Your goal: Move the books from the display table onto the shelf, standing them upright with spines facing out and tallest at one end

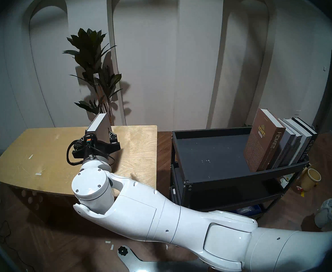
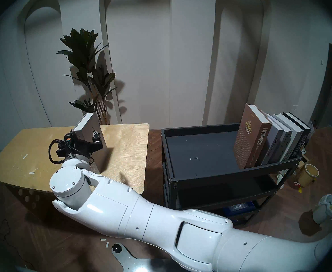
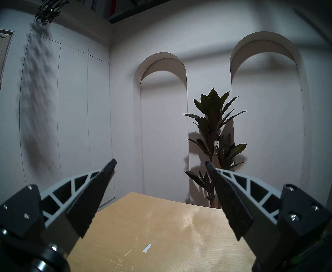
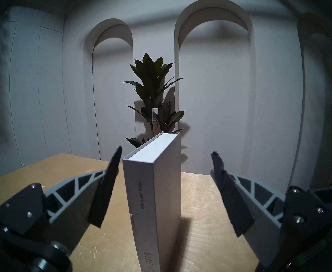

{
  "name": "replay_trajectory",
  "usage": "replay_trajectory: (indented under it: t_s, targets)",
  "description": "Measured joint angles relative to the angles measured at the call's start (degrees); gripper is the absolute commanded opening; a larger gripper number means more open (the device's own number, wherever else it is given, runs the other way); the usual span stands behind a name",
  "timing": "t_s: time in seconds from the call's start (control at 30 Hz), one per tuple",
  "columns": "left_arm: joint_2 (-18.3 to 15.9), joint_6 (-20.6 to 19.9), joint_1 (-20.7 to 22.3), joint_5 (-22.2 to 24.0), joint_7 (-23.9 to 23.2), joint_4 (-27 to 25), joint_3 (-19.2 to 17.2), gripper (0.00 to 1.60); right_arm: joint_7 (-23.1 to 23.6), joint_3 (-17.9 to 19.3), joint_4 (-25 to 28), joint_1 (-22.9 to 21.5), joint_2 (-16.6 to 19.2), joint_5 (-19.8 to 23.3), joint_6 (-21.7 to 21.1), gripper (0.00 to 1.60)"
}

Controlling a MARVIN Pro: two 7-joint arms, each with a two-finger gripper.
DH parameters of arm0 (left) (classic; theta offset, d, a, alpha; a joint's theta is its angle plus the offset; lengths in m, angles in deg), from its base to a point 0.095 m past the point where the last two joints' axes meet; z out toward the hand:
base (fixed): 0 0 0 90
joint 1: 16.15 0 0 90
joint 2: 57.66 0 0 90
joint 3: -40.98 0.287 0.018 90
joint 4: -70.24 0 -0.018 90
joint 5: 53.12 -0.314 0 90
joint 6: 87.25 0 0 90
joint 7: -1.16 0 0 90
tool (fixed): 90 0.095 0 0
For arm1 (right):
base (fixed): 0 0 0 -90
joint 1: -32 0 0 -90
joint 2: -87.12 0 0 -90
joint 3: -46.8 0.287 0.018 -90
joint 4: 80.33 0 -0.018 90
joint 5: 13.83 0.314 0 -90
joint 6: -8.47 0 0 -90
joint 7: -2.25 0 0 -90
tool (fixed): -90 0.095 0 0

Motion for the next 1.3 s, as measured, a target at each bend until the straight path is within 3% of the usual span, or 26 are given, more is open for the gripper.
replay_trajectory:
  t_s: [0.5, 0.93, 1.3]
  targets:
    - [-0.26, 0.01, 0.88, -0.21, -1.60, 0.99, -0.01, 1.60, -6.17, -2.57, -10.04, -5.02, -6.02, 4.69, 8.81, 1.60]
    - [-0.37, 0.01, 1.61, -0.26, -2.94, 1.73, -0.01, 1.60, -7.99, -3.76, -14.86, -7.56, -7.20, 7.75, 14.71, 1.60]
    - [-0.38, 0.00, 2.09, -0.32, -3.83, 2.15, -0.01, 1.60, -6.80, -5.26, -14.89, -10.71, -7.44, 9.71, 17.01, 1.60]
